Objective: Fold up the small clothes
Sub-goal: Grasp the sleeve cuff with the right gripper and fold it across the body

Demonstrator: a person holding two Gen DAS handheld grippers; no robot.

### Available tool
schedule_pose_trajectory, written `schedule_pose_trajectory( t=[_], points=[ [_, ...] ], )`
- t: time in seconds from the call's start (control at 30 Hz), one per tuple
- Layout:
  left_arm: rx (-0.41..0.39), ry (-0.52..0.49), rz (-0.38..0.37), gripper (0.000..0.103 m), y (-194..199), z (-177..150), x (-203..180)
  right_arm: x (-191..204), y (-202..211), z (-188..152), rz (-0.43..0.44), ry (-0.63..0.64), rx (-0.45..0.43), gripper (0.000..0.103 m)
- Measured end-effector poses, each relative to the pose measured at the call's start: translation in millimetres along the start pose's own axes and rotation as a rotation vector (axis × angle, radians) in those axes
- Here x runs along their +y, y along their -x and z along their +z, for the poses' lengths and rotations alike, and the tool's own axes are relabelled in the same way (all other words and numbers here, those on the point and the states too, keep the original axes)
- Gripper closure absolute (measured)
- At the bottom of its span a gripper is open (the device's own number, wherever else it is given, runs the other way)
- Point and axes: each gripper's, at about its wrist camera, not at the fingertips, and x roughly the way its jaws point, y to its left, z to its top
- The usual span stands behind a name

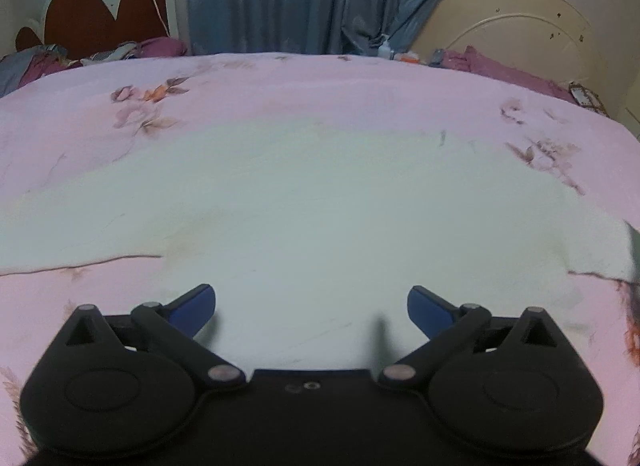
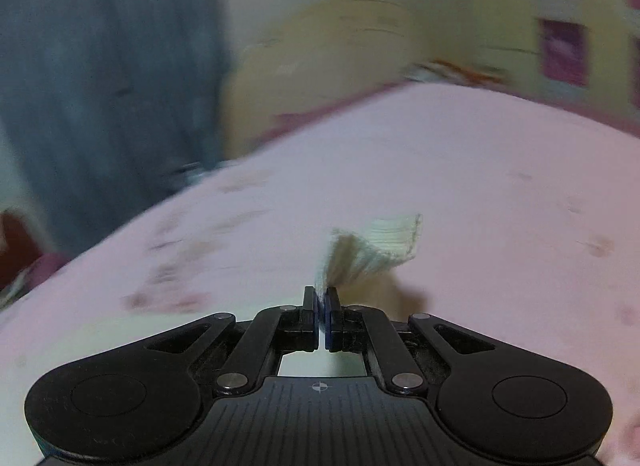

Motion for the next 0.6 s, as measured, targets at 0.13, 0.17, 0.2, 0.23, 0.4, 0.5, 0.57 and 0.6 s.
schedule_pose_trajectory(
  t=[0.13,0.17,0.2,0.23,0.4,0.5,0.57,0.6],
  points=[
    [-0.02,0.002,-0.016,0.002,7.1,-2.0,21.8,81.0,-6.7,-16.4,0.131,0.096,0.049,0.101],
    [-0.027,0.007,-0.023,0.002,9.3,-2.5,28.4,98.8,-7.3,-22.4,0.157,0.121,0.062,0.101],
    [-0.033,0.013,-0.021,0.002,11.0,-3.0,35.3,116.6,-11.8,-27.9,0.181,0.146,0.074,0.101],
    [-0.037,0.018,-0.016,0.002,12.5,-3.5,42.2,137.6,-16.5,-36.1,0.205,0.174,0.087,0.101],
    [-0.041,0.055,-0.009,0.004,15.4,-6.5,77.0,208.8,-18.8,-77.6,0.304,0.297,0.154,0.101],
    [-0.051,0.095,-0.033,0.008,18.7,-8.3,97.6,254.0,-43.6,-98.9,0.337,0.334,0.2,0.101],
    [-0.063,0.134,-0.035,0.012,21.0,-9.1,110.8,272.9,-62.0,-113.0,0.354,0.338,0.234,0.101],
    [-0.068,0.151,-0.039,0.014,21.6,-9.5,117.4,281.2,-66.6,-118.6,0.358,0.353,0.242,0.101]
  ],
)
